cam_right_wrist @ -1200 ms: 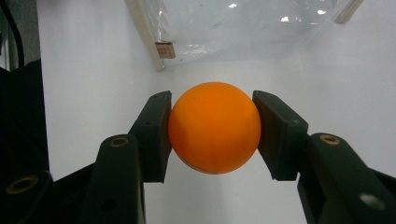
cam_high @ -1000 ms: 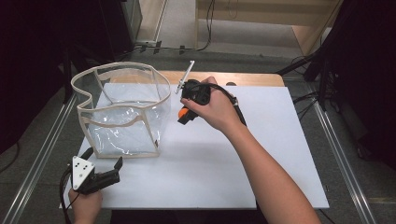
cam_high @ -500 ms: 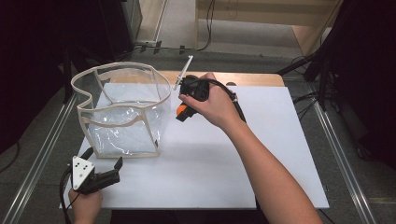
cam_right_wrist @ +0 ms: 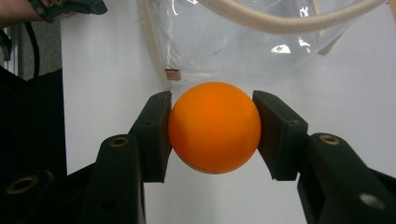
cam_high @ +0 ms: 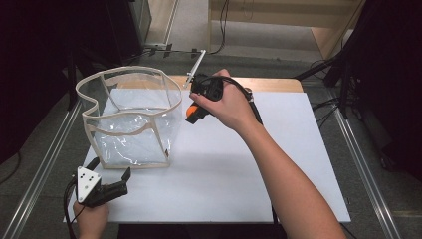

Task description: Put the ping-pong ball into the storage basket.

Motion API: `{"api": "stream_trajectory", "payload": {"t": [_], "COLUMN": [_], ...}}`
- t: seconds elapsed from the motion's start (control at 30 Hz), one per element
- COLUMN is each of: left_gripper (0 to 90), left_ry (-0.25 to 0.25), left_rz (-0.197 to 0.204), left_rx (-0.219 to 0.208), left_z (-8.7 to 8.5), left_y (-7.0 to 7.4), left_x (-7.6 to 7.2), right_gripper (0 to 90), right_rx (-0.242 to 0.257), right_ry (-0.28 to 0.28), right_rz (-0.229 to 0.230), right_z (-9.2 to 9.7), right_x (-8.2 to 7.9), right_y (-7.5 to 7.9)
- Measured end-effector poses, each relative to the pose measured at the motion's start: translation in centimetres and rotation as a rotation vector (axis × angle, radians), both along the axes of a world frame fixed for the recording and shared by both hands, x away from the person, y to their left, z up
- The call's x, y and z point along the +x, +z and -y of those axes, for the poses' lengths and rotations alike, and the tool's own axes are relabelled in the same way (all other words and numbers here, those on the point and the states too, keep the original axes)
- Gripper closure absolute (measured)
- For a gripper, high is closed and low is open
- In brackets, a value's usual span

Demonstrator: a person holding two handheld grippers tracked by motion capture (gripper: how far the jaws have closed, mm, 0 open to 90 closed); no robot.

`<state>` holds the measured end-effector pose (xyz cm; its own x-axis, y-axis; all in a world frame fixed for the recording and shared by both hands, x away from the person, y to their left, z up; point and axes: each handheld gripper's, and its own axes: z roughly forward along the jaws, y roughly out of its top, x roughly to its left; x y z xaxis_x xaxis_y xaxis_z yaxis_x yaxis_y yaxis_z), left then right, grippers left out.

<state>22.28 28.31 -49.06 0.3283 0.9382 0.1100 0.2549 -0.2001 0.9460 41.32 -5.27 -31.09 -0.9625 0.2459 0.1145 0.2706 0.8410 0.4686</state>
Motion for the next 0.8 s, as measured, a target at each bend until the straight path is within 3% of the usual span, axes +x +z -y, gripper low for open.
{"api": "stream_trajectory", "payload": {"t": [0.8], "left_gripper": [0.0], "left_ry": [-0.002], "left_rz": [0.001], "left_rx": [0.002], "left_z": [0.0], "left_y": [0.0], "left_x": [0.0], "right_gripper": [48.0], "right_rx": [0.01], "right_ry": [-0.001], "right_rz": [0.026], "right_z": [-0.6], "right_x": [0.8], "right_y": [2.7]}}
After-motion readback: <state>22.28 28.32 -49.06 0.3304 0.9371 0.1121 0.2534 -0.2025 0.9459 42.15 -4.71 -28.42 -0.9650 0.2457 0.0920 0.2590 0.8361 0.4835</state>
